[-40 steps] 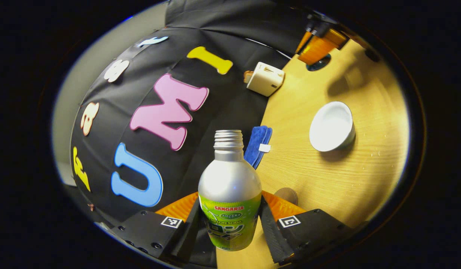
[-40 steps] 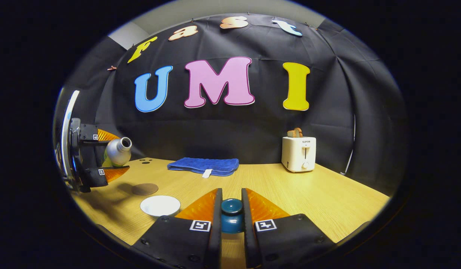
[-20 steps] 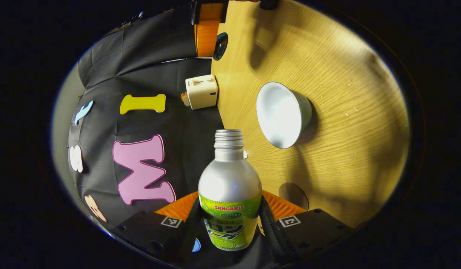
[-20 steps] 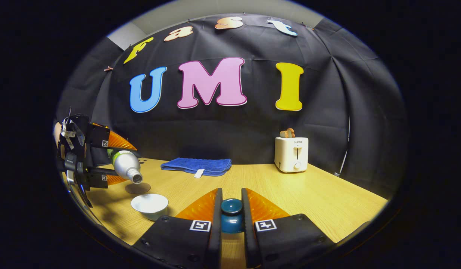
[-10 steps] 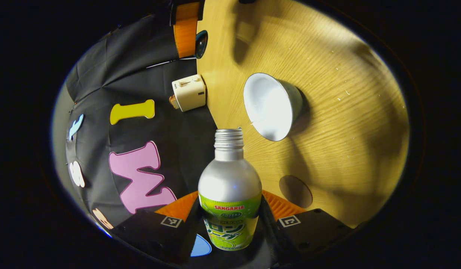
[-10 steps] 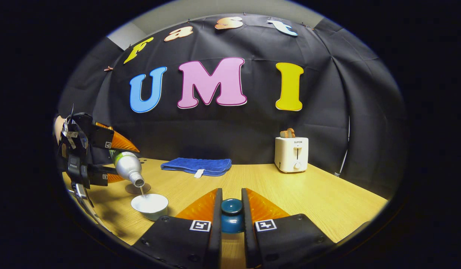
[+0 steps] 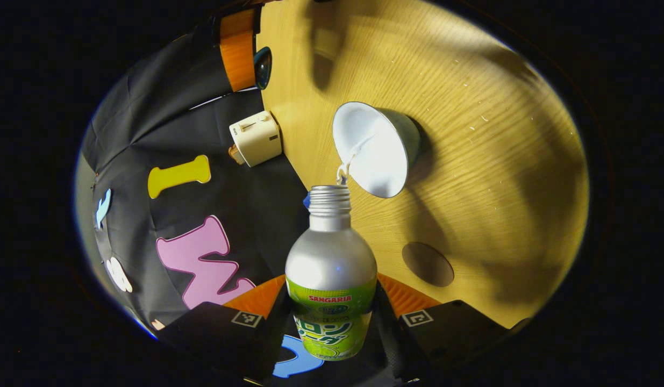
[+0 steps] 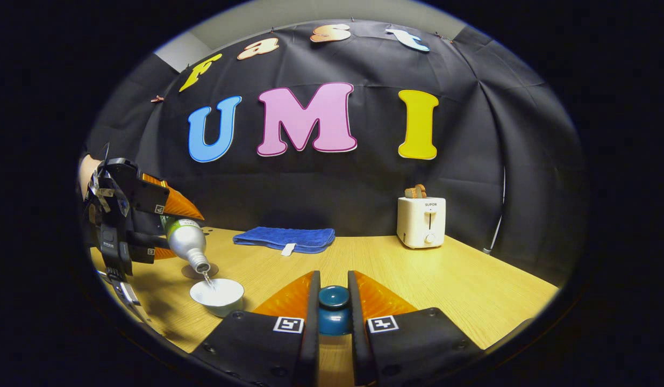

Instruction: Open the teacup lid with one hand, grasp the water bottle and pour water into the teacup with the other hand; after pouring, place the water bottle on the coaster and then close the teacup lid.

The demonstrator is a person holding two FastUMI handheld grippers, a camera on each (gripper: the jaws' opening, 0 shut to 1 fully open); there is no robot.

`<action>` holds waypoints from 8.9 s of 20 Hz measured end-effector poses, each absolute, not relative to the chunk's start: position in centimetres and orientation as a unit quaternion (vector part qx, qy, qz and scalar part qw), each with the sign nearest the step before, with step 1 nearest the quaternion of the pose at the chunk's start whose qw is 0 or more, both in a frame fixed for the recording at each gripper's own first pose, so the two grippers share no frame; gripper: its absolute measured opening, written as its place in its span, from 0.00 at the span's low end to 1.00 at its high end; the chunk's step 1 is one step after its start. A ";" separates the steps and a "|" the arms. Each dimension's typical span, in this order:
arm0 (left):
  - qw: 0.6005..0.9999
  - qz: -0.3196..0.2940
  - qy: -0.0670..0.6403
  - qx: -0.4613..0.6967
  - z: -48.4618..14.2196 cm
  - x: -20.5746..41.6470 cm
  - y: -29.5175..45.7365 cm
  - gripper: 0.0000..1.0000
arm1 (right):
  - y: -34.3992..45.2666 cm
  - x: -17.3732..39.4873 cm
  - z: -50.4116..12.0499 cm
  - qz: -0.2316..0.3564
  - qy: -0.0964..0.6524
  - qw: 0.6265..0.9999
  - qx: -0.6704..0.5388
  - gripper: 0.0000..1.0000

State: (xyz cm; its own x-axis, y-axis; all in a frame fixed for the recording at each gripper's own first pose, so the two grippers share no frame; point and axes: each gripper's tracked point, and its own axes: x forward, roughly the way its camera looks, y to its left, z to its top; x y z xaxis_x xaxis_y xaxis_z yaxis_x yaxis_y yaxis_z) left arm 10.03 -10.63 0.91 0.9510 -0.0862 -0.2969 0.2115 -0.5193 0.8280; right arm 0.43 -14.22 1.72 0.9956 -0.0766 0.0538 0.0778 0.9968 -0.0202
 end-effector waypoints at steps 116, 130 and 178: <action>0.998 -0.054 0.007 -0.007 0.2 6.7 -1.5 0.98 | -14.5 0.4 1.7 -0.053 -0.028 0.998 -0.011 0.28; 0.999 -0.050 0.002 -0.002 0.1 6.0 -0.3 0.98 | -2.2 3.3 1.4 0.050 -0.003 0.999 0.006 0.28; 0.999 0.046 0.004 -0.001 0.3 4.1 0.8 0.98 | -4.3 0.2 1.2 -0.053 -0.030 0.998 -0.012 0.97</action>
